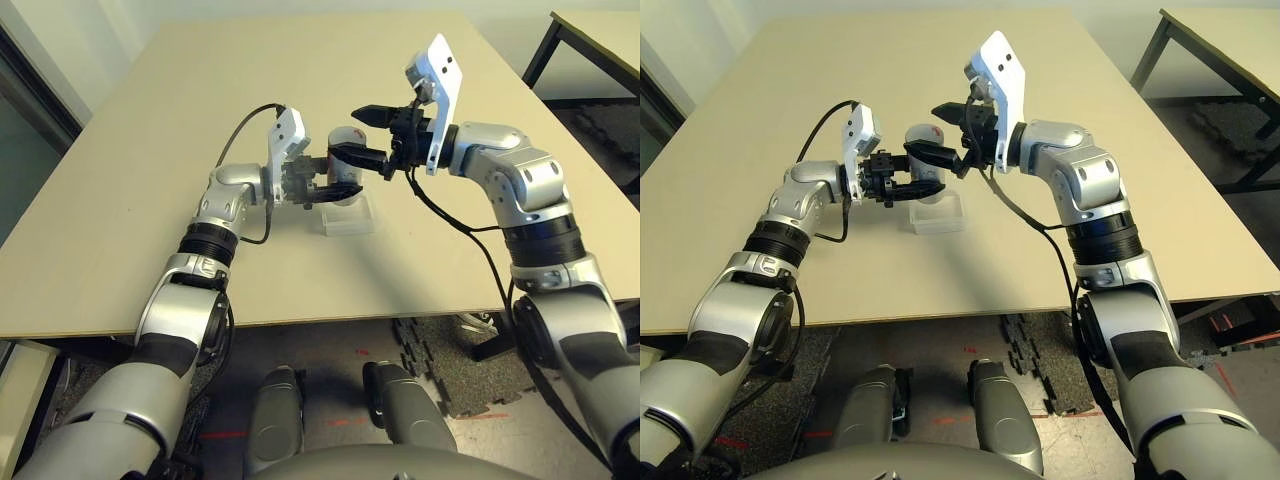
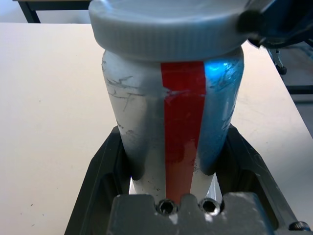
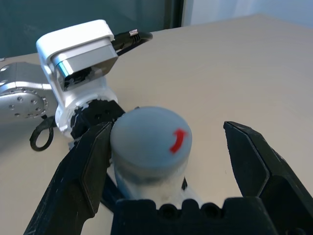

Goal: Pour the medicine from the bottle into the box.

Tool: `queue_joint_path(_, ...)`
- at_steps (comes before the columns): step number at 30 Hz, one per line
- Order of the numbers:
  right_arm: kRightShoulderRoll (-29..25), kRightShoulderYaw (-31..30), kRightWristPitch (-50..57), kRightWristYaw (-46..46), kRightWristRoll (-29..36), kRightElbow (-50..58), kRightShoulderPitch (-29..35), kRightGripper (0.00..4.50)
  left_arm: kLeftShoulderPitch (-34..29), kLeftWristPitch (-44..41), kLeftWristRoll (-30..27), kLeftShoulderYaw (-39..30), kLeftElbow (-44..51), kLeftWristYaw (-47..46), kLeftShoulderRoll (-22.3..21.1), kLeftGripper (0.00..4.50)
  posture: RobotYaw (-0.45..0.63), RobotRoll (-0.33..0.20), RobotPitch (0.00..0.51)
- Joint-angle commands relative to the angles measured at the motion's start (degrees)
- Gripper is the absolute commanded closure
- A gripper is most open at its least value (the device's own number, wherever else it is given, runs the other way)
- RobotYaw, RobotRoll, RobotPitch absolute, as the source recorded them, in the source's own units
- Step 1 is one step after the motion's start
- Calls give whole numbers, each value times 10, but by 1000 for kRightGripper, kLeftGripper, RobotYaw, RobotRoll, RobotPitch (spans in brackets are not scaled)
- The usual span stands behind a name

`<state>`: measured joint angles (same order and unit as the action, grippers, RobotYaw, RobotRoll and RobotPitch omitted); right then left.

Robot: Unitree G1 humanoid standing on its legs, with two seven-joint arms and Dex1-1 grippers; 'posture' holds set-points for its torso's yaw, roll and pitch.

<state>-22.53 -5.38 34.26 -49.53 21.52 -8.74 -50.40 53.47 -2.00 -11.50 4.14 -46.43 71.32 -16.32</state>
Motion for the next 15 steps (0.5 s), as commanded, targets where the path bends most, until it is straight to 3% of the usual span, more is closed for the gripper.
queue_joint_path(1,-28,32,19,9,8,20,21,0,6,6,4,0,-8,5,-1,1929,-184,0,90)
queue_joint_path(15,-75,73,22,24,16,11,38,0,14,11,6,-1,-17,8,0,1930,-192,0,90)
